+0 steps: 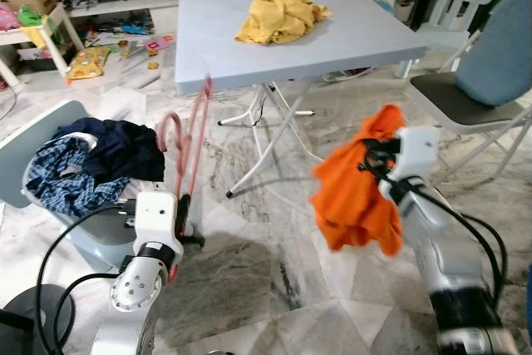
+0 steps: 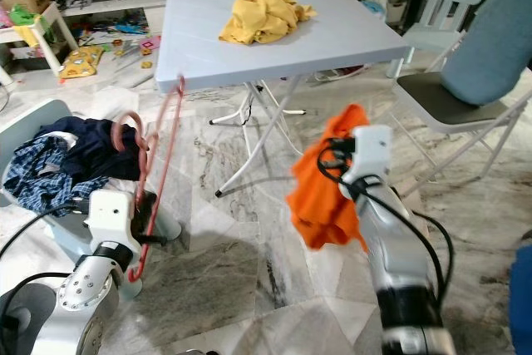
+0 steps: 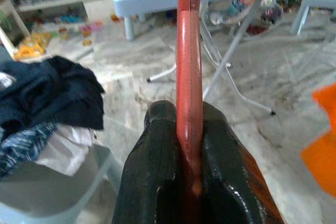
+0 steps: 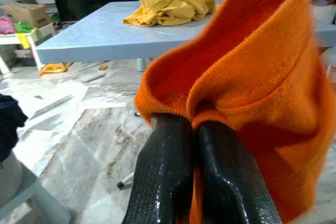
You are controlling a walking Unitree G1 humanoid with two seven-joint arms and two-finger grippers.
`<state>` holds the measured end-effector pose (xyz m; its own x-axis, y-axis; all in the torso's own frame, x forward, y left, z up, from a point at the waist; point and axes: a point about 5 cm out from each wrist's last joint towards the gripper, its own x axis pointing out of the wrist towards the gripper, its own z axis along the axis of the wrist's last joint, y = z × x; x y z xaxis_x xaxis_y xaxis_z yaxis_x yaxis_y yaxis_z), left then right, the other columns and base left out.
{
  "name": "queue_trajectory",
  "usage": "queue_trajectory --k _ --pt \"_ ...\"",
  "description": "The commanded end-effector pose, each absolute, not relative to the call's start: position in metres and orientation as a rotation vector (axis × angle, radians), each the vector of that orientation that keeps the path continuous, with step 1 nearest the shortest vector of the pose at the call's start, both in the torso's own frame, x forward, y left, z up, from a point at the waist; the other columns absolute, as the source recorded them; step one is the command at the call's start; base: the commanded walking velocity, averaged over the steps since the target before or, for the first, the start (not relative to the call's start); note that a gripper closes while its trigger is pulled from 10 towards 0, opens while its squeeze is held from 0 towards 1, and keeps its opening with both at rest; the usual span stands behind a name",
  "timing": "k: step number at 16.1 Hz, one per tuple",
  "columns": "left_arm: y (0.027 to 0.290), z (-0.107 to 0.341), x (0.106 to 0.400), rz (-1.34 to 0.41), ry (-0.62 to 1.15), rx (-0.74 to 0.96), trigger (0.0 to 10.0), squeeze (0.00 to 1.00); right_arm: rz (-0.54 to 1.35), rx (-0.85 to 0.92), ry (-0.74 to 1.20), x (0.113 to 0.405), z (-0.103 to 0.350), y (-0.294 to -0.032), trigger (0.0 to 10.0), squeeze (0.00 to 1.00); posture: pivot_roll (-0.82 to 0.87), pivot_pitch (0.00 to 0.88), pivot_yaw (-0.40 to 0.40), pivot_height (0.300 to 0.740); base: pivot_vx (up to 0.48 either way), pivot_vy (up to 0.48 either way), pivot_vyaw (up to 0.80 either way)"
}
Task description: Hang hanger
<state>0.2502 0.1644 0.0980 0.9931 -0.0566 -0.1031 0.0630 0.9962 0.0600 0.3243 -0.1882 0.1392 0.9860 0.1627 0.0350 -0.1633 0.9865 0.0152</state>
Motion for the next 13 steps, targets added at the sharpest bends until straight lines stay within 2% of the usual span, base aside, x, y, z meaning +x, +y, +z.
queue_trajectory --k 1,4,10,13 --pt "0.171 0.103 0.248 -0.026 0.073 0.079 10.0 0.00 0.146 0.009 -0.057 0.320 0.141 -0.191 10.0 0.00 -0.06 0.010 0.032 0.740 0.000 0.000 0.00" --pt "0.171 0.100 0.247 -0.028 0.071 0.065 10.0 0.00 0.143 0.016 -0.006 0.306 0.125 -0.187 10.0 0.00 -0.07 0.000 0.043 0.740 0.000 0.000 0.00" --pt "0.173 0.112 0.257 -0.006 0.003 0.043 10.0 0.00 0.196 -0.012 -0.035 0.306 0.133 -0.178 10.0 0.00 -0.07 0.000 0.037 0.740 0.000 0.000 0.00" --pt "0.176 0.115 0.255 0.015 -0.017 0.034 10.0 0.00 0.198 -0.009 -0.034 0.305 0.133 -0.177 10.0 0.00 -0.07 0.002 0.037 0.740 0.260 0.000 0.00"
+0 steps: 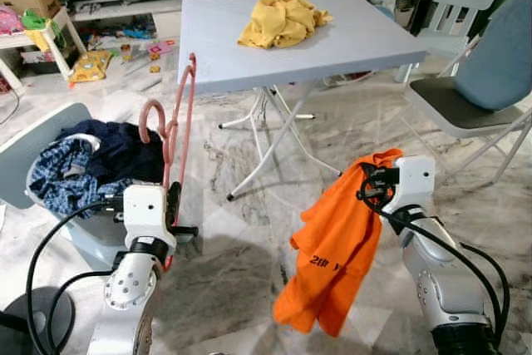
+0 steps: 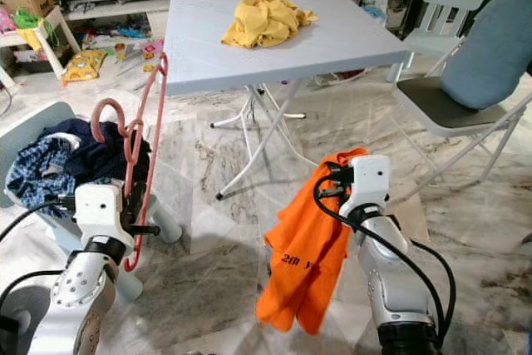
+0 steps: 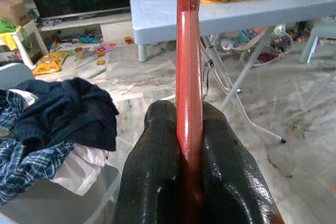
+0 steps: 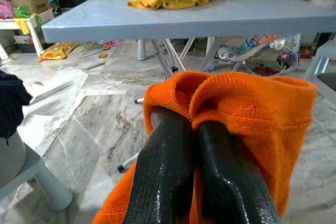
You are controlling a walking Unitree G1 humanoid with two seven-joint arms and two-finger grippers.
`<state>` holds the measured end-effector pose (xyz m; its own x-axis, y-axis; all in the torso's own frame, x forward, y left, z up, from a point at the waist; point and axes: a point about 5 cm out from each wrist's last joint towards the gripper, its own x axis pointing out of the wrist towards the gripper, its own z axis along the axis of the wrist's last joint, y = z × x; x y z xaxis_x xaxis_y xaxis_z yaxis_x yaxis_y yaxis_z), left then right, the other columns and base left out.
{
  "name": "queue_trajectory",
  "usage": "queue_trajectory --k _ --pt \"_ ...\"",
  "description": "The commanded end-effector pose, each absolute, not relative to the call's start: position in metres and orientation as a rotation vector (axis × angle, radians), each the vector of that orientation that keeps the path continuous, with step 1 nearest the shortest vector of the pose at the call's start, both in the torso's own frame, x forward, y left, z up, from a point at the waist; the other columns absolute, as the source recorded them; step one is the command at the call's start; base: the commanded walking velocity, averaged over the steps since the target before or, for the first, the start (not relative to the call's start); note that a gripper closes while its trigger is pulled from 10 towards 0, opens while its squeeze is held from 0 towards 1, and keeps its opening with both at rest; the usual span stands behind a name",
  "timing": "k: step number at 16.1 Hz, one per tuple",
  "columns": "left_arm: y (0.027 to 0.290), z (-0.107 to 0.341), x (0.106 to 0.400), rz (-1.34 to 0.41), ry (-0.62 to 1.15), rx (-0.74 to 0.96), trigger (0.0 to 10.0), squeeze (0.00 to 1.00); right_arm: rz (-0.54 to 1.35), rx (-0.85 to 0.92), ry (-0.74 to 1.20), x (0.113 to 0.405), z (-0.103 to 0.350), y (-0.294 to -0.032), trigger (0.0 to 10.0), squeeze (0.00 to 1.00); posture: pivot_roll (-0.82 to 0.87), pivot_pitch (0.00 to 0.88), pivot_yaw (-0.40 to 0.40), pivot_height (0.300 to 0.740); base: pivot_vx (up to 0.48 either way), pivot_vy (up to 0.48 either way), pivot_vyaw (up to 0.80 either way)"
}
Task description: Hang hanger
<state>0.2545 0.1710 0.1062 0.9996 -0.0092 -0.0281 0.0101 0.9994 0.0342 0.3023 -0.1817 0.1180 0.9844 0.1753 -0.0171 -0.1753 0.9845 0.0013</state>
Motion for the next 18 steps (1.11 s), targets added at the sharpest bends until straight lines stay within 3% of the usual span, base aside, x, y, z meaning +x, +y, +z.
queue_trajectory --k 1,5,14,18 --pt "0.176 0.115 0.254 0.013 -0.018 0.034 10.0 0.00 0.208 -0.003 -0.032 0.304 0.131 -0.175 10.0 0.00 -0.07 0.005 0.037 0.740 0.304 0.000 0.00" --pt "0.177 0.114 0.254 0.005 -0.017 0.033 10.0 0.00 0.242 -0.005 -0.064 0.299 0.134 -0.166 10.0 0.00 -0.07 0.013 0.039 0.740 0.309 0.000 0.00" --pt "0.194 0.110 0.239 0.054 0.000 0.084 10.0 0.00 0.212 -0.014 0.010 0.280 0.121 -0.186 10.0 0.00 -0.04 0.000 0.042 0.740 0.346 0.000 0.00" --pt "0.193 0.104 0.237 0.032 0.005 0.108 10.0 0.00 0.252 -0.067 0.041 0.279 0.118 -0.181 10.0 0.00 -0.03 0.000 0.048 0.740 0.363 0.000 0.00"
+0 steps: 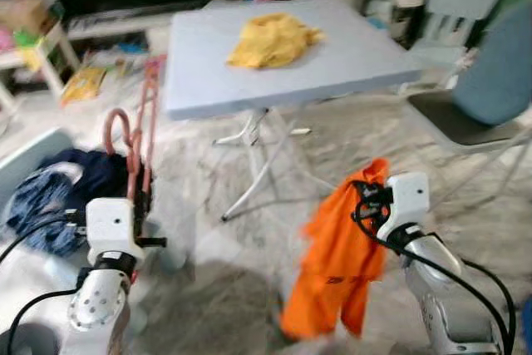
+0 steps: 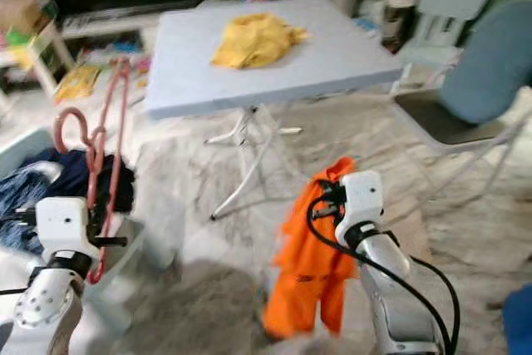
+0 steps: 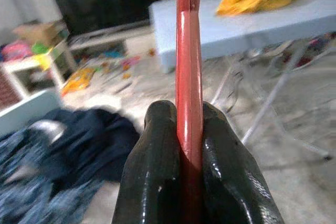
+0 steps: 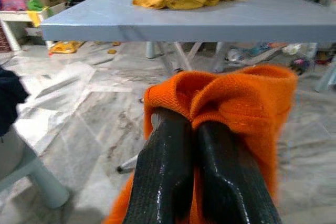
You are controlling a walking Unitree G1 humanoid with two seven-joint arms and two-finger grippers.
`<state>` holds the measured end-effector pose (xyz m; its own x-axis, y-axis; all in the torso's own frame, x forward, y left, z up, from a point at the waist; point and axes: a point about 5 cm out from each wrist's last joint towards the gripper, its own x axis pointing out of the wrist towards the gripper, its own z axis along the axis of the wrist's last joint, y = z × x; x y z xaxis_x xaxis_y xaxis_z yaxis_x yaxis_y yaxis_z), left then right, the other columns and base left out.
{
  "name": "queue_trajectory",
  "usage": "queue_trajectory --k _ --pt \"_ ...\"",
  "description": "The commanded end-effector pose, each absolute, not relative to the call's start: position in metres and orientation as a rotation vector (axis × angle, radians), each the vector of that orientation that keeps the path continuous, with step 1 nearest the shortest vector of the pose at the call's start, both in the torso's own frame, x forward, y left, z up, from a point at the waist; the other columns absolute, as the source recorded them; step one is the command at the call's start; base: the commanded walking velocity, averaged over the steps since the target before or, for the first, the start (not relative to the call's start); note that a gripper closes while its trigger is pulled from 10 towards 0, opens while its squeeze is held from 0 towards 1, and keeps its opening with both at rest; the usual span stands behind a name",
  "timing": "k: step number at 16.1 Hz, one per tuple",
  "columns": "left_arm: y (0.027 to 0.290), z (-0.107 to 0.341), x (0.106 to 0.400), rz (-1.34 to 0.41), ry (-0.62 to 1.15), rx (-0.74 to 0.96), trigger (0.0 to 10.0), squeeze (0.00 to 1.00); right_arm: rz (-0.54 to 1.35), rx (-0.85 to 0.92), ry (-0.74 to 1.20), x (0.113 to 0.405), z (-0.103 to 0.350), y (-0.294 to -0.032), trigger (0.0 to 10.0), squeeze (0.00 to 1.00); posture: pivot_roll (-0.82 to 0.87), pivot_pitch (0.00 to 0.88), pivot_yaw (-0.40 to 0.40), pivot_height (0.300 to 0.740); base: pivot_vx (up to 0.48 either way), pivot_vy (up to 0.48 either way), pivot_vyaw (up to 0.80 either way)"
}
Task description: Hang hanger
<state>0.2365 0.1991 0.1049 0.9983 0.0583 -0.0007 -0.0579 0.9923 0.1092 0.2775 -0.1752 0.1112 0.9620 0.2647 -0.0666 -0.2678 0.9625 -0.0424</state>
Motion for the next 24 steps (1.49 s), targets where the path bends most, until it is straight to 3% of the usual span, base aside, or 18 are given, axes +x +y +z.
queue_trajectory --k 1,5,7,10,14,24 --pt "0.192 0.101 0.238 0.033 0.003 0.108 10.0 0.00 0.262 -0.078 0.039 0.280 0.114 -0.179 10.0 0.00 -0.03 0.000 0.045 0.740 0.364 0.000 0.00" --pt "0.202 0.096 0.240 0.108 0.005 0.093 10.0 0.00 0.215 0.008 0.081 0.280 0.100 -0.176 10.0 0.00 0.00 0.000 -0.015 0.740 0.362 0.000 0.00" --pt "0.211 0.098 0.238 0.147 -0.003 0.098 10.0 0.00 0.083 0.075 0.075 0.284 0.099 -0.183 10.0 0.00 0.00 0.000 -0.015 0.740 0.364 0.000 0.00" --pt "0.218 0.103 0.233 0.164 -0.001 0.111 10.0 0.00 0.055 0.042 0.040 0.278 0.101 -0.184 10.0 0.00 -0.01 0.000 0.010 0.740 0.364 0.000 0.00" --pt "0.216 0.101 0.227 0.154 0.021 0.104 10.0 0.00 0.000 0.075 0.013 0.281 0.105 -0.183 10.0 0.00 -0.02 0.000 0.028 0.740 0.366 0.000 0.57" --pt "0.205 0.119 0.231 0.151 0.002 0.050 10.0 0.00 0.009 0.086 -0.028 0.290 0.118 -0.178 10.0 0.00 -0.01 0.000 0.017 0.740 0.364 0.000 0.00"
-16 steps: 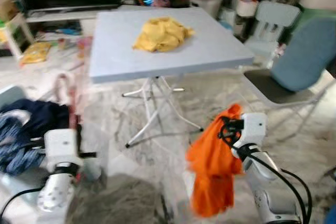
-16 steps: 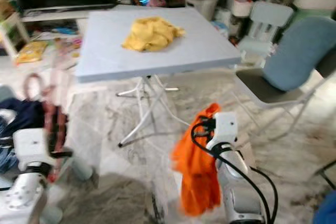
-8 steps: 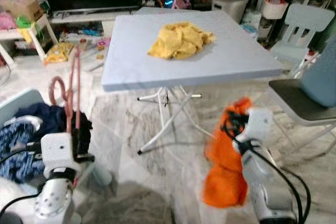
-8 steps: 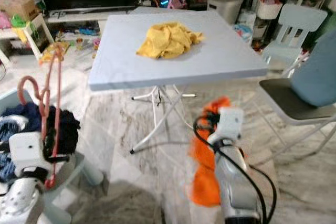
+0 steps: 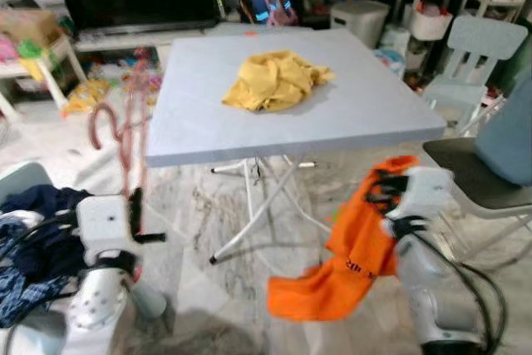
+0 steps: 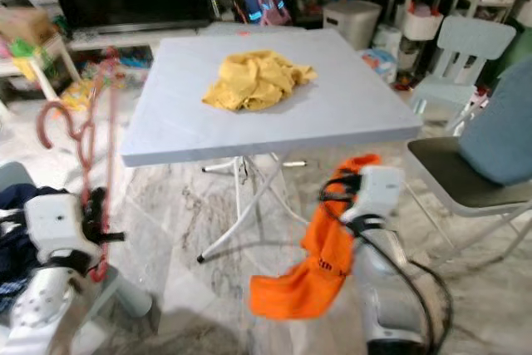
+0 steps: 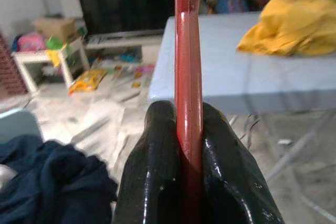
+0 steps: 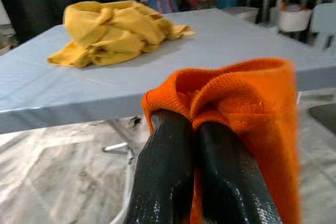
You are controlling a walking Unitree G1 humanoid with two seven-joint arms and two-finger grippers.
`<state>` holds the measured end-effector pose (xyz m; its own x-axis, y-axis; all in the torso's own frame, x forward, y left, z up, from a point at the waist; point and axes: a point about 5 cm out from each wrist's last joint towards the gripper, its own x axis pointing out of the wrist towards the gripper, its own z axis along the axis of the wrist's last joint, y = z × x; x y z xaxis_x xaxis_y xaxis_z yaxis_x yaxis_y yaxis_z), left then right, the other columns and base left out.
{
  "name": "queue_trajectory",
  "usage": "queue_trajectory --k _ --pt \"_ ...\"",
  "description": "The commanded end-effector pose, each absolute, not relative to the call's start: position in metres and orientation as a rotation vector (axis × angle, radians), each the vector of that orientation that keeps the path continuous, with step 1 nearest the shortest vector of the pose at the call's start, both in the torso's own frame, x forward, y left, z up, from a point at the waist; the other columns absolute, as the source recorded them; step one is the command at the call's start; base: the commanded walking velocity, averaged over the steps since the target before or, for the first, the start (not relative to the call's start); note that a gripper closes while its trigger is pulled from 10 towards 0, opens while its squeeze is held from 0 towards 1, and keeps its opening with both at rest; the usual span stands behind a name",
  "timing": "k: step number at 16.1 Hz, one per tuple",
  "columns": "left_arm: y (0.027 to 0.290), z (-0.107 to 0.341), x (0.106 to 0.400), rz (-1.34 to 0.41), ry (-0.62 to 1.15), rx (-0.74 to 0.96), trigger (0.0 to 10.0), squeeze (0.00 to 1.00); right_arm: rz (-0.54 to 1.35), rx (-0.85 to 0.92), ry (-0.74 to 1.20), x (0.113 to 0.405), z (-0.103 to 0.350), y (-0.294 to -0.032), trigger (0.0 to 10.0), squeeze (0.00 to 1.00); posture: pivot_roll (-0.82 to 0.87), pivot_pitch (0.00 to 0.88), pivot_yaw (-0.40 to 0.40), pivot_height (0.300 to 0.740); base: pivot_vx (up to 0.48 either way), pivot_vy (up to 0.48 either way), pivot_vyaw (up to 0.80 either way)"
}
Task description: Hang hanger
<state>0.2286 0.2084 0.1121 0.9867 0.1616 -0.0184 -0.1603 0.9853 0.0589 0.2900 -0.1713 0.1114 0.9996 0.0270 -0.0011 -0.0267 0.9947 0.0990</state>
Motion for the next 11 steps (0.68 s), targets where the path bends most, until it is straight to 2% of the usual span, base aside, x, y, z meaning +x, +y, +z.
queue_trajectory --k 1,4,10,11 --pt "0.205 0.119 0.231 0.152 0.003 0.048 10.0 0.00 0.010 0.087 -0.028 0.290 0.118 -0.177 10.0 0.00 -0.01 0.000 0.018 0.740 0.356 0.000 0.00" --pt "0.202 0.123 0.237 0.148 -0.005 0.034 10.0 0.00 0.081 0.064 -0.056 0.293 0.125 -0.165 10.0 0.00 -0.02 0.000 0.022 0.740 0.361 0.000 0.00" --pt "0.201 0.133 0.241 0.184 -0.036 0.020 10.0 0.00 0.103 0.031 -0.089 0.304 0.137 -0.169 10.0 0.00 -0.03 0.000 0.008 0.740 0.399 0.000 0.00" --pt "0.200 0.134 0.241 0.182 -0.037 0.017 10.0 0.00 0.110 0.028 -0.091 0.304 0.137 -0.167 10.0 0.00 -0.03 0.000 0.008 0.740 0.409 0.000 0.51"
